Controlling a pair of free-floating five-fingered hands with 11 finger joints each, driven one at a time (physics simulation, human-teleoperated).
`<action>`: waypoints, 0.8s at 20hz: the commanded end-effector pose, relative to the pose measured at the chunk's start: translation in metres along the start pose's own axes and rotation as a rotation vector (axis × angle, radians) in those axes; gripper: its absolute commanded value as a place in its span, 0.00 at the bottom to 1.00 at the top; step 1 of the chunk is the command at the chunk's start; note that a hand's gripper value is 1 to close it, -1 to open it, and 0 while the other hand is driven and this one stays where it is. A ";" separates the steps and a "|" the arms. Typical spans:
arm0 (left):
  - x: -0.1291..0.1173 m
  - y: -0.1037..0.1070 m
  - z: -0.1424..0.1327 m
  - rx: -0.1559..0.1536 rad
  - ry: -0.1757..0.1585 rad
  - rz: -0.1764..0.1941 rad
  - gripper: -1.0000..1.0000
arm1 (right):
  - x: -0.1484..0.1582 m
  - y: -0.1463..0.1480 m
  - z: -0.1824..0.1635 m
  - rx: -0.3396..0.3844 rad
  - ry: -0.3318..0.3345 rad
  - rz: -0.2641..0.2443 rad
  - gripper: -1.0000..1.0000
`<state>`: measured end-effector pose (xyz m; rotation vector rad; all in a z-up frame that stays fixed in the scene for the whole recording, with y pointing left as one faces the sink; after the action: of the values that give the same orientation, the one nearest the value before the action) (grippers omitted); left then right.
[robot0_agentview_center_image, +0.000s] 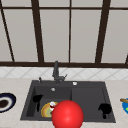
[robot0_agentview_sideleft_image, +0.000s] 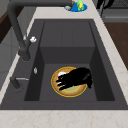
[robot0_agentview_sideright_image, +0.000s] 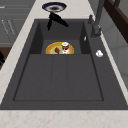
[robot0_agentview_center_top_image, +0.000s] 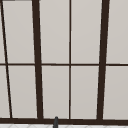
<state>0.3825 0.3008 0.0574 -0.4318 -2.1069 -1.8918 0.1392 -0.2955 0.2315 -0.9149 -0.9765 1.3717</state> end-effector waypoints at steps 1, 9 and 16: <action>0.012 -0.002 0.000 0.003 -0.009 -0.068 0.00 | 0.000 0.000 0.000 0.000 0.000 0.000 0.50; 0.008 -0.001 0.001 0.000 0.000 -0.007 0.00 | 0.000 0.000 0.000 0.000 0.000 0.000 0.50; -0.006 -0.005 -0.031 -0.031 0.031 0.020 0.00 | 0.000 0.000 0.000 0.000 0.000 0.000 0.50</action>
<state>0.3811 0.2841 0.0566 -0.4210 -2.1034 -1.8990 0.1392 -0.2955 0.2315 -0.9149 -0.9765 1.3717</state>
